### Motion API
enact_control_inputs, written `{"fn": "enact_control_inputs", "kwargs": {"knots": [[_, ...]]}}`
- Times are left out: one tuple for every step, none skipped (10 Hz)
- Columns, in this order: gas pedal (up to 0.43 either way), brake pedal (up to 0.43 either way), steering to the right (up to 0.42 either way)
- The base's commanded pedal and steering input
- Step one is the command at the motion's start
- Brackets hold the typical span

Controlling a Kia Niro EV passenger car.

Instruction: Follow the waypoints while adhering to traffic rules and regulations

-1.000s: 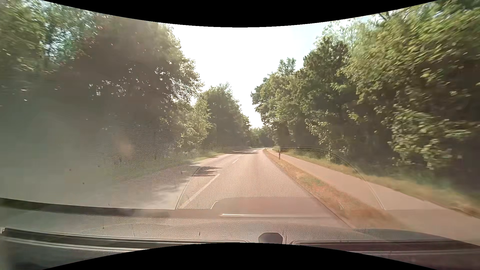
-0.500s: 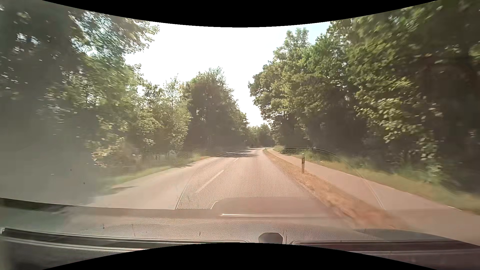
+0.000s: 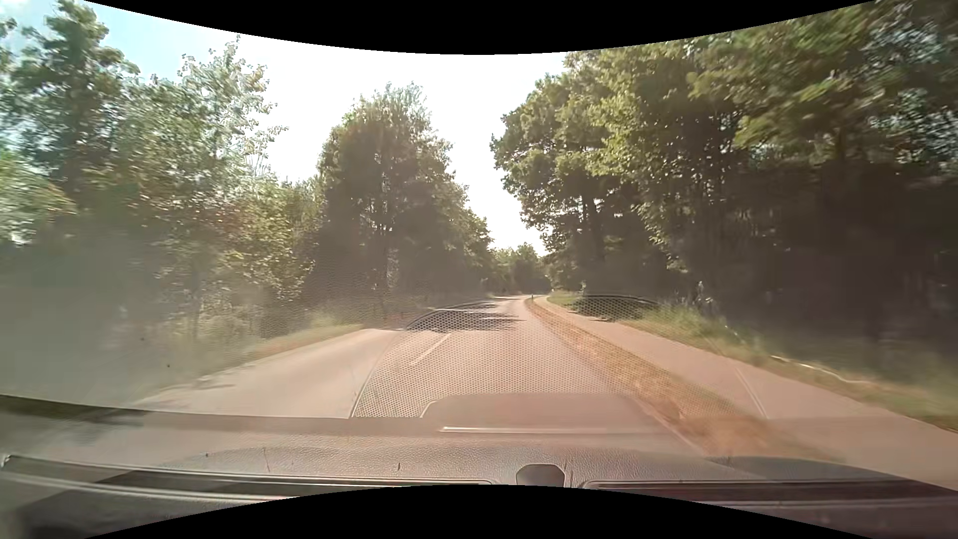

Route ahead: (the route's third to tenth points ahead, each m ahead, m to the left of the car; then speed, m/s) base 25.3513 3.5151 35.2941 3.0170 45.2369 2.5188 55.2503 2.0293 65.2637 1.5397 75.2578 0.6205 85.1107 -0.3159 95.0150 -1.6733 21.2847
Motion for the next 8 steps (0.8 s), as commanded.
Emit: {"fn": "enact_control_inputs", "kwargs": {"knots": [[0.118,0.006,0.003],[0.118,0.006,0.004],[0.118,0.006,0.004],[0.118,0.006,0.004],[0.118,0.006,0.004],[0.118,0.006,0.003],[0.118,0.006,0.004],[0.118,0.006,0.003]]}}
